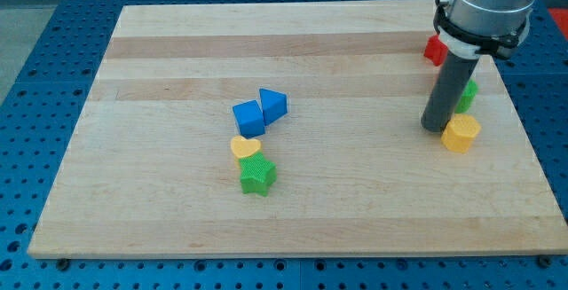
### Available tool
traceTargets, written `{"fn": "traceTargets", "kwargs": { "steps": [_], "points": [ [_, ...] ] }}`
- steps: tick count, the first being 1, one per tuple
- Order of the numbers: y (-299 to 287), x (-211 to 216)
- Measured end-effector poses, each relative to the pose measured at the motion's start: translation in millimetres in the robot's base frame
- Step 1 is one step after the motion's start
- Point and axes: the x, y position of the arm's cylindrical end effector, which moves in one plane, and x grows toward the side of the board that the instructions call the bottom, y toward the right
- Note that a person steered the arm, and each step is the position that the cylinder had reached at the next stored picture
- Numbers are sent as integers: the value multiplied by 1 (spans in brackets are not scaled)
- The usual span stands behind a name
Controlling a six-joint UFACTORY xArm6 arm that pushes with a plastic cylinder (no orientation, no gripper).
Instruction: Move the blue triangle to the bottom left of the yellow hexagon
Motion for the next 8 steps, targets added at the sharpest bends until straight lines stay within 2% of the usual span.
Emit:
{"fn": "traceTargets", "kwargs": {
  "steps": [3, 5, 7, 8],
  "points": [
    [-13, 0],
    [-107, -4],
    [-167, -87],
    [-217, -94]
  ]
}}
